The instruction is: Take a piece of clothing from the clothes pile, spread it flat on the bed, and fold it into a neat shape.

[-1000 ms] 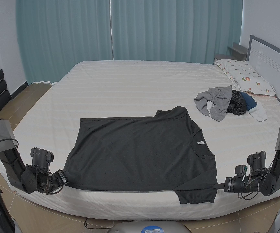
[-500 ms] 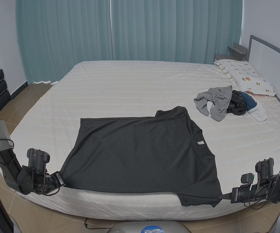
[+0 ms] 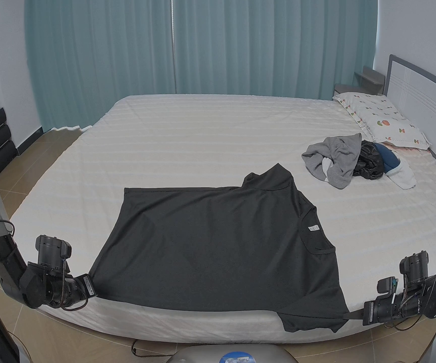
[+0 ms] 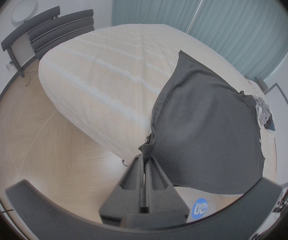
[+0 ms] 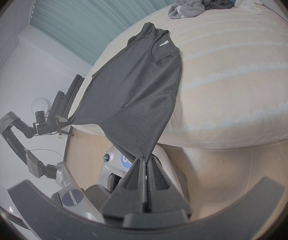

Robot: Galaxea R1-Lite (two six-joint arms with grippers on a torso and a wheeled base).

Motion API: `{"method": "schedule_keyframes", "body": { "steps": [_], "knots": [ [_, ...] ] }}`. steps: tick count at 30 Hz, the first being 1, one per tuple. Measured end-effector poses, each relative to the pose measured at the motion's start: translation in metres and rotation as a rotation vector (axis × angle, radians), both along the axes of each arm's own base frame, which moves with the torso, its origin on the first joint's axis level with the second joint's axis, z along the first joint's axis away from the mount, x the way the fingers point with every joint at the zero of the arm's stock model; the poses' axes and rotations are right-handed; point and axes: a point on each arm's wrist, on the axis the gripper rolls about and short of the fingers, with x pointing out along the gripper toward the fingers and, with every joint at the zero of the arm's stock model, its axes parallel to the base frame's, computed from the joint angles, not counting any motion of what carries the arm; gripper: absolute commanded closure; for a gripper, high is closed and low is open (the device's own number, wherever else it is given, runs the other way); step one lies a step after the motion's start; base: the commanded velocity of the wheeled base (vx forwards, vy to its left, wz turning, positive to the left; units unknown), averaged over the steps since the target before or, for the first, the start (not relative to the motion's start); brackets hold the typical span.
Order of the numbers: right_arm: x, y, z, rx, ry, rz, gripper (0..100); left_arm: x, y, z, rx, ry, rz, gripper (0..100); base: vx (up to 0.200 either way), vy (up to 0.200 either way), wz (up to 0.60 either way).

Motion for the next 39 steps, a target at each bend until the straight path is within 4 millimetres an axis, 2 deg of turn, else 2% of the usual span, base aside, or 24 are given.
{"method": "schedule_keyframes", "body": {
  "steps": [24, 30, 39],
  "knots": [
    [-0.015, -0.001, 0.018, -0.045, -0.026, 0.048, 100, -0.039, 0.000, 0.003, 0.105, 0.094, -0.160, 100, 0.000, 0.000, 0.00],
    [-0.010, -0.001, 0.022, -0.033, -0.061, 0.036, 100, -0.030, 0.000, 0.011, 0.092, 0.033, -0.128, 100, 0.000, 0.000, 0.00],
    [0.030, -0.001, 0.043, 0.038, -0.162, -0.067, 100, 0.003, 0.000, 0.034, 0.043, -0.128, -0.043, 100, 0.000, 0.000, 0.00]
  ]
}}
